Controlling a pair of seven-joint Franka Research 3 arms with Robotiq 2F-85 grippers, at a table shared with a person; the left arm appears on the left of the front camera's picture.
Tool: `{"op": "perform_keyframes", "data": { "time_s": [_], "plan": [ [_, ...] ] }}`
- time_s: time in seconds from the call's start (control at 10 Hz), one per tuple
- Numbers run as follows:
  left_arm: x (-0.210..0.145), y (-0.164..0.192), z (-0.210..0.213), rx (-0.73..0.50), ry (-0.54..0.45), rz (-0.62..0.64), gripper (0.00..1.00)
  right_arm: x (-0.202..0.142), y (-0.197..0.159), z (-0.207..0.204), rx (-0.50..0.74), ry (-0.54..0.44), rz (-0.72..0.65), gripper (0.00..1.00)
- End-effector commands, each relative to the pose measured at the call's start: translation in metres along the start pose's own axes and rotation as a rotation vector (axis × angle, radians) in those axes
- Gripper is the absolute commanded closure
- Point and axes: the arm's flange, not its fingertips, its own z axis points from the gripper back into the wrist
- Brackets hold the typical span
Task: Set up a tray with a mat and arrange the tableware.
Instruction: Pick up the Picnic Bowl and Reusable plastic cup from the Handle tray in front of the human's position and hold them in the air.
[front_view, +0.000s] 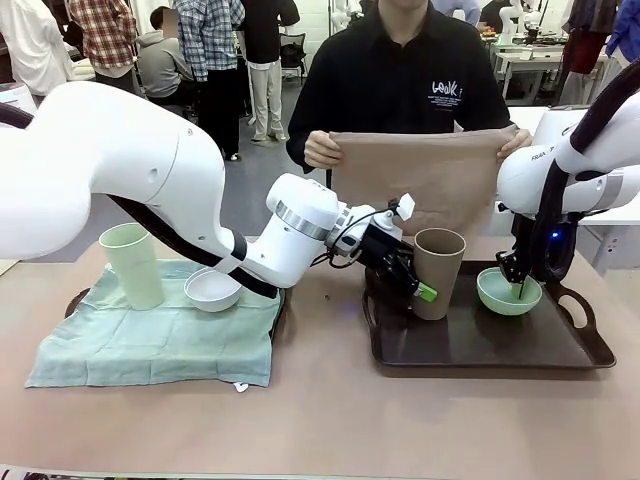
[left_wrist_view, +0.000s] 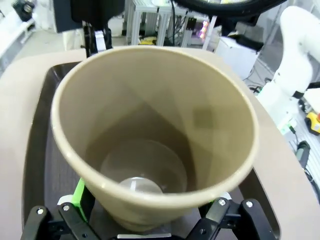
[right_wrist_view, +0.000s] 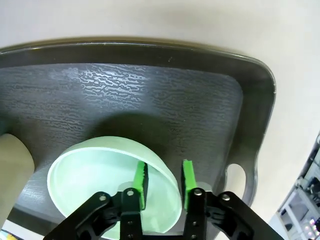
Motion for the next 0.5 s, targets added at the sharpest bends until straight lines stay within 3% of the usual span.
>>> {"op": "perform_keyframes", "data": {
  "time_s": [0.0, 0.1, 0.2, 0.3, 0.4],
  "plan": [
    [0.0003, 0.0057, -0.0115, -0.001, -0.004, -0.023, 0.00, -0.0005, 0.0004, -0.0060, 0.027, -0.020, 0.015, 1.00],
    [-0.0004, 0.0053, -0.0104, -0.010, -0.007, -0.024, 0.58, -0.0017, -0.0007, -0.0061, 0.033, -0.023, 0.012, 1.00],
    [0.0000, 0.0043, -0.0066, -0.004, -0.014, -0.023, 0.58, -0.0025, -0.0020, -0.0068, 0.036, -0.023, 0.009, 1.00],
    [0.0011, 0.0033, -0.0045, -0.006, -0.014, -0.025, 1.00, -0.0025, -0.0024, -0.0069, 0.037, -0.023, 0.009, 1.00],
    [0.0012, 0.0023, -0.0032, -0.004, -0.015, -0.025, 0.63, -0.0028, -0.0019, -0.0066, 0.034, -0.024, 0.011, 1.00]
  ]
}}
